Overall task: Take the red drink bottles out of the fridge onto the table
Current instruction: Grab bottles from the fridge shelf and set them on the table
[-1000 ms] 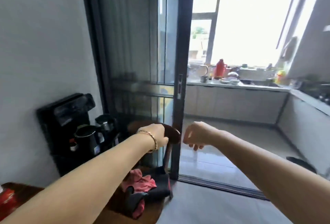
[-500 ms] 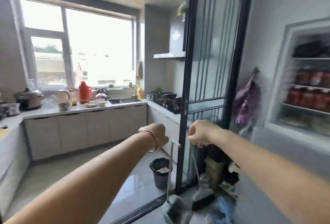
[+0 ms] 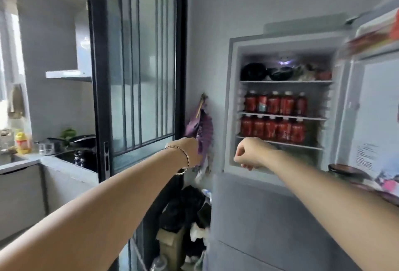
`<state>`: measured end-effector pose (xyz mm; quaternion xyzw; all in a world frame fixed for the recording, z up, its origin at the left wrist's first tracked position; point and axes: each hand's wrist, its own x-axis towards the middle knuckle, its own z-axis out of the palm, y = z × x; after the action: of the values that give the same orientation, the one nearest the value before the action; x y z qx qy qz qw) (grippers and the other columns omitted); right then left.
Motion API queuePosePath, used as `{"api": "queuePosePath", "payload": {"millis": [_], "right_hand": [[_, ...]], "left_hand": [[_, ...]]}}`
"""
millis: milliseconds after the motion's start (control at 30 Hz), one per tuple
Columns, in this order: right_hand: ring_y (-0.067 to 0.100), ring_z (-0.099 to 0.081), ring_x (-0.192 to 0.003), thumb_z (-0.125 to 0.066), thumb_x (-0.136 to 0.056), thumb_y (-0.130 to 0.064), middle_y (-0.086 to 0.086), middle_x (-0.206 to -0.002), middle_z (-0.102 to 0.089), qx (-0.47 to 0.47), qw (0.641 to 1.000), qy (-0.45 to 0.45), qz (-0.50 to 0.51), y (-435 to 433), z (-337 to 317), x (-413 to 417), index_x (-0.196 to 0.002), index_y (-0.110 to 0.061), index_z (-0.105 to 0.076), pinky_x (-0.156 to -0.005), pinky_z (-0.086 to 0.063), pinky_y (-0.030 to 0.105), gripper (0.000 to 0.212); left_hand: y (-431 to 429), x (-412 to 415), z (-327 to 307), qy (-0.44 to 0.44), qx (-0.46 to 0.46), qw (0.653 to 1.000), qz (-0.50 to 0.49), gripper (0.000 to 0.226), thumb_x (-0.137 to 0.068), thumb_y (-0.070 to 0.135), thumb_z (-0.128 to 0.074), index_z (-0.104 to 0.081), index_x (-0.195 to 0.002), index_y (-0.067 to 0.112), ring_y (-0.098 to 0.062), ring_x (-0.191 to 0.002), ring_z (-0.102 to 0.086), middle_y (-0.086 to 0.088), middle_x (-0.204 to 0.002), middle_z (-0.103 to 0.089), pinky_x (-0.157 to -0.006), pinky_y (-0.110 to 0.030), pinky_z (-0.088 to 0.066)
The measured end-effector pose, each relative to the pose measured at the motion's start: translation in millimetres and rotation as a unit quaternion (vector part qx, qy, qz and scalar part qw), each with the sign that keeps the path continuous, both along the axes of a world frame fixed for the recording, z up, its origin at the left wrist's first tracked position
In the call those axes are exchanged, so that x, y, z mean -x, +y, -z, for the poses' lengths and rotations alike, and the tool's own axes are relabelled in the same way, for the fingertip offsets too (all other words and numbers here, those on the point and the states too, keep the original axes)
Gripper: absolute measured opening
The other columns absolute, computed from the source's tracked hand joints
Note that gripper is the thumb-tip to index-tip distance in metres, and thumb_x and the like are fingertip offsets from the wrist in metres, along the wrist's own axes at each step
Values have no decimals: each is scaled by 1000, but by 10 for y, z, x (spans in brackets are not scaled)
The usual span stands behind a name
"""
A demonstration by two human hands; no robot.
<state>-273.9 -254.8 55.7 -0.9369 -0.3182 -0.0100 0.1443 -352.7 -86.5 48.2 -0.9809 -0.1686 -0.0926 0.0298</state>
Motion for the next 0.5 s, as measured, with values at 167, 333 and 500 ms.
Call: {"api": "queuePosePath", "payload": {"millis": [167,333,500], "right_hand": [[20,-71,-75,-53,-88,-21,2,-81,-74,-11,995,-5,95,64,-192,-953,-80,-15,-70,-74,-55,32,20],[17,-69,-72,-55,-89,-23,0,-76,-72,-16,985,-26,171,-69,-272,-1839,-68,-22,-62,-77,-56,32,22],[16,-62,-66,-55,-86,-17,-4,-66,-65,-16,975,-59,214,-228,-219,-2724,-56,-24,-60,-68,-52,29,31]], "left_hand": [[112,-1285,-224,-10,-35,995,93,33,-94,28,-42,-60,-109,6,-30,-107,-60,-12,-117,-62,-81,-36,-48],[15,-2410,-364,-40,-39,985,162,30,-94,27,-41,-60,-109,9,-29,-104,-60,-10,-114,-63,-76,-34,-45],[-107,-3320,-190,-59,6,977,205,25,-93,21,-40,-61,-102,9,-29,-97,-62,-9,-107,-65,-73,-32,-47]]}}
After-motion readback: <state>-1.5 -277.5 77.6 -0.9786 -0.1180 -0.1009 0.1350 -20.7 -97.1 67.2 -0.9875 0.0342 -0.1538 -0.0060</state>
